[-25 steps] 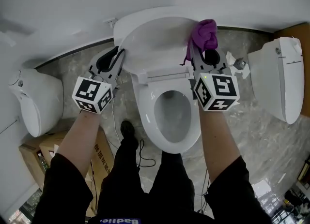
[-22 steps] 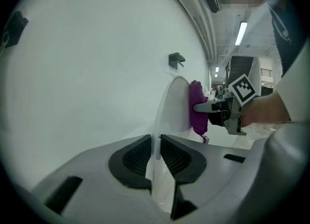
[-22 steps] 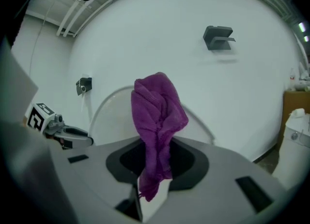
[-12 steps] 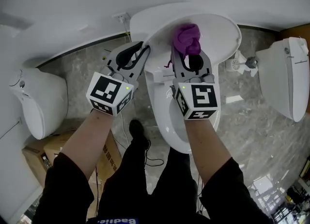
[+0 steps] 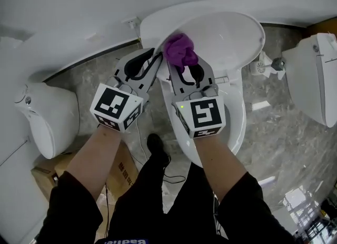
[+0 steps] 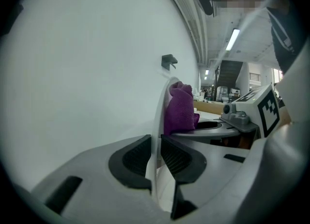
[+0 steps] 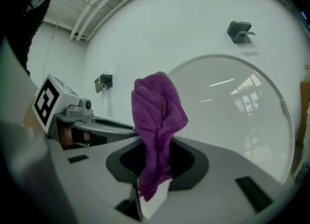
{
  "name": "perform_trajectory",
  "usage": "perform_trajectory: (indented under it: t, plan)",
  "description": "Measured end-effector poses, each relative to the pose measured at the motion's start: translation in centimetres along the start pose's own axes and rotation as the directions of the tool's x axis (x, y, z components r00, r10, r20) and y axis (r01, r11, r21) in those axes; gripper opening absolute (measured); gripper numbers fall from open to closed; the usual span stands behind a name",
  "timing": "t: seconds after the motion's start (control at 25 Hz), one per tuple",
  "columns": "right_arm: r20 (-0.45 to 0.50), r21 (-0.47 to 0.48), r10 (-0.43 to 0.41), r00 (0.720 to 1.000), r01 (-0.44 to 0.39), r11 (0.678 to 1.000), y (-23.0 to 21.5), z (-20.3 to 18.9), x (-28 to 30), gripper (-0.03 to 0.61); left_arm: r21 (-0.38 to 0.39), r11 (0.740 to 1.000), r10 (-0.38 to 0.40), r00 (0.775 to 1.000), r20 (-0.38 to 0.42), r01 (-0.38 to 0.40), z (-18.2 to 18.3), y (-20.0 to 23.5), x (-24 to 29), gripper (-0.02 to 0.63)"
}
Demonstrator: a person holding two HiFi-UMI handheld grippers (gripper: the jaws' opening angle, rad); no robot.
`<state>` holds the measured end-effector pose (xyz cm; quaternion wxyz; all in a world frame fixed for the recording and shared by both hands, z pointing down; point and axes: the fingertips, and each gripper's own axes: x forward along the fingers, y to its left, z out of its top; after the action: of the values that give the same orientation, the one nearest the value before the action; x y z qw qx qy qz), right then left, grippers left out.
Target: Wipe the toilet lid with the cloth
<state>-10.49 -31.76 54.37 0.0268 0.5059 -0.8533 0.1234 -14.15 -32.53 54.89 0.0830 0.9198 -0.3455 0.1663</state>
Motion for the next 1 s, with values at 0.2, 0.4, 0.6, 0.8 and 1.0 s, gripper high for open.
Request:
perform_trajectory:
  t: [0.2, 0.4, 0.6, 0.8, 1.0]
  plan:
    - [-0.042, -0.048, 0.019, 0.999, -0.021, 0.999, -4.9, -1.4, -1.6, 0.098, 0.024, 0.999, 0.029, 0.999, -0.026, -0.028, -0.3, 0.0, -0.1, 0.074]
    - [-0.061, -0.091, -0.052, 0.997, 0.047, 0.995, -12.6, -2.2, -4.3, 0.098, 0.041, 0.996, 0.083, 0.996, -0.043, -0.081, -0.3, 0.2, 0.0, 0.074]
    - [-0.069, -0.127, -0.128, 0.989, 0.118, 0.985, -18.7, -2.8, -7.0, 0.098, 0.051, 0.991, 0.125, 0.991, -0.054, -0.122, -0.4, 0.5, -0.1, 0.072]
    - [-0.057, -0.163, -0.197, 0.979, 0.186, 0.969, -21.6, -3.6, -8.7, 0.098, 0.053, 0.990, 0.134, 0.990, -0.033, -0.133, -0.4, 0.6, -0.3, 0.072]
    - [-0.020, -0.135, -0.250, 0.968, 0.246, 0.960, -19.4, -4.4, -7.6, 0.098, 0.055, 0.992, 0.111, 0.994, -0.017, -0.110, -0.2, 0.5, -0.2, 0.072]
